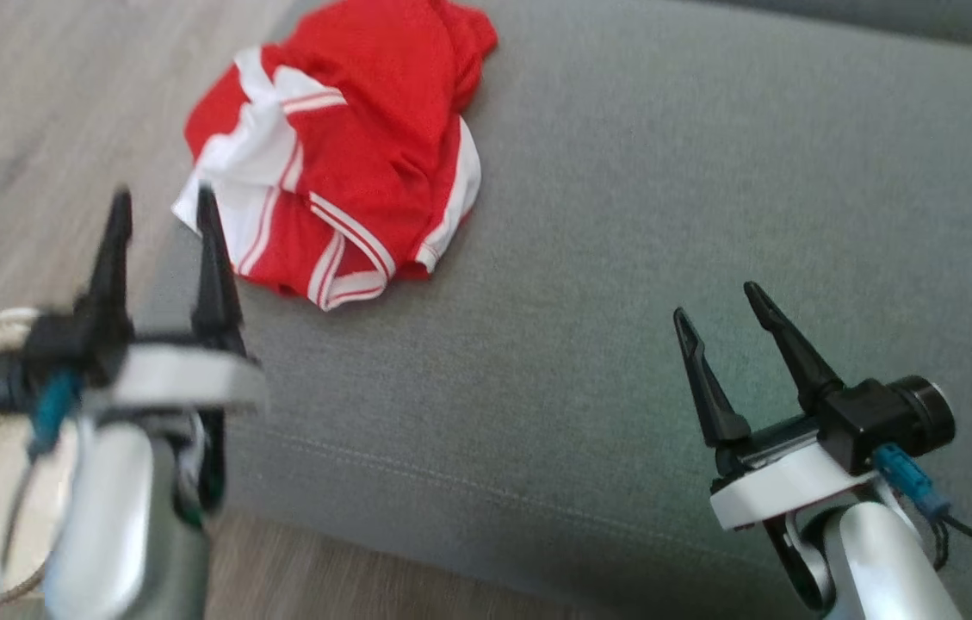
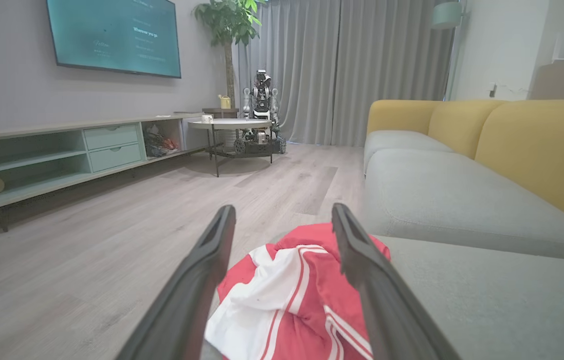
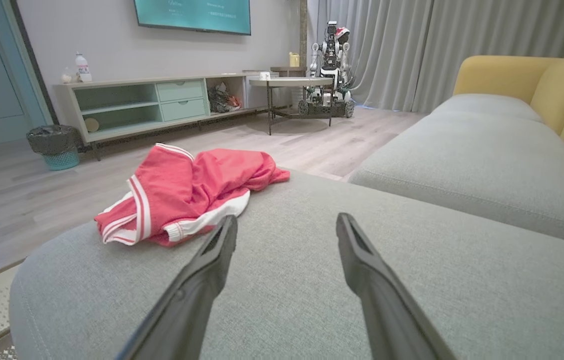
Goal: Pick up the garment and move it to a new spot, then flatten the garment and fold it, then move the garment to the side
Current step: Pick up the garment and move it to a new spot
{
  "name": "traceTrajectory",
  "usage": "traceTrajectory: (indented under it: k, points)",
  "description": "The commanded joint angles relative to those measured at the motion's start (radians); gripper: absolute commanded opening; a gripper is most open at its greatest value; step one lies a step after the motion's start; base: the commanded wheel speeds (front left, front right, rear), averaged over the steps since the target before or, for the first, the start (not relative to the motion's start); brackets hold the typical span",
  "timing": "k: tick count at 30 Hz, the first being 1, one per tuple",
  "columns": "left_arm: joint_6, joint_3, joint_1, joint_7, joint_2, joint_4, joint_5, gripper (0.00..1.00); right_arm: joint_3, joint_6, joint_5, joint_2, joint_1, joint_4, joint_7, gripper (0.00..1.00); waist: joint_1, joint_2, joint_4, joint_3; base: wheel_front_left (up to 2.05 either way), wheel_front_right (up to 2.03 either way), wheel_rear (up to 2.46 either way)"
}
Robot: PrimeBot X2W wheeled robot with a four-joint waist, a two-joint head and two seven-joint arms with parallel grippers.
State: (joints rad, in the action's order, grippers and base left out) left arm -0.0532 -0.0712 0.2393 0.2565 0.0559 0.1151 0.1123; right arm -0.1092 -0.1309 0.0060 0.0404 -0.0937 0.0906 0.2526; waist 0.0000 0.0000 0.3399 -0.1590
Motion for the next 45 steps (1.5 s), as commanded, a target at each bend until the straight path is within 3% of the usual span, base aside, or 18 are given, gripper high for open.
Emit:
traceTrajectory:
  k: [1, 5, 9, 14, 21, 30, 31, 33, 40, 45]
  points:
    - [0.014, 0.048, 0.074, 0.005, 0.033, 0.011, 0.005, 1.0, -0.022, 0.0, -0.012, 0.01, -0.034, -0.033, 0.009, 1.0, 0.0, 0.0, -0.016, -0.052, 0.0, 0.0, 0.0]
    - [0.069, 0.065, 0.265, -0.033, 0.094, 0.205, 0.031, 1.0, -0.029, 0.0, -0.032, 0.01, -0.059, -0.026, 0.009, 1.0, 0.0, 0.0, -0.039, -0.109, 0.0, 0.0, 0.0]
    - [0.094, 0.071, 0.435, -0.152, 0.143, 0.381, 0.046, 1.0, -0.043, 0.0, -0.045, 0.01, -0.089, -0.022, 0.009, 1.0, 0.0, 0.0, -0.066, -0.169, 0.0, 0.0, 0.0]
    - [0.094, 0.05, 0.568, -0.275, 0.197, 0.587, 0.02, 1.0, -0.049, 0.0, -0.05, 0.01, -0.123, -0.027, 0.009, 1.0, 0.0, 0.0, -0.104, -0.222, 0.0, 0.0, 0.0]
    - [0.119, 0.033, 0.664, -0.335, 0.209, 0.798, 0.032, 1.0, -0.042, 0.0, -0.054, 0.01, -0.152, -0.043, 0.009, 1.0, 0.0, 0.0, -0.137, -0.283, 0.0, 0.0, 0.0]
    - [0.144, 0.006, 0.735, -0.29, 0.21, 0.944, 0.037, 1.0, -0.029, 0.0, -0.058, 0.01, -0.184, -0.053, 0.009, 1.0, 0.0, 0.0, -0.147, -0.328, 0.0, 0.0, 0.0]
    - [0.145, 0.005, 0.742, -0.273, 0.211, 0.954, 0.039, 0.62, -0.027, 0.0, -0.055, 0.01, -0.187, -0.056, 0.009, 1.0, 0.0, 0.0, -0.148, -0.329, 0.0, 0.0, 0.0]
    - [0.144, 0.003, 0.754, -0.225, 0.219, 0.969, 0.037, 0.0, -0.024, 0.0, -0.047, 0.01, -0.191, -0.06, 0.009, 1.0, 0.0, 0.0, -0.151, -0.327, 0.0, 0.0, 0.0]
    - [0.126, -0.022, 0.792, -0.031, 0.248, 0.963, 0.01, 0.0, -0.024, 0.0, -0.016, 0.01, -0.182, -0.059, 0.009, 1.0, 0.0, 0.0, -0.17, -0.265, 0.0, 0.0, 0.0]
    - [0.132, -0.044, 0.803, 0.004, 0.261, 0.801, -0.01, 0.0, -0.019, 0.0, 0.02, 0.01, -0.15, -0.054, 0.009, 1.0, 0.0, 0.0, -0.194, -0.17, 0.0, 0.0, 0.0]
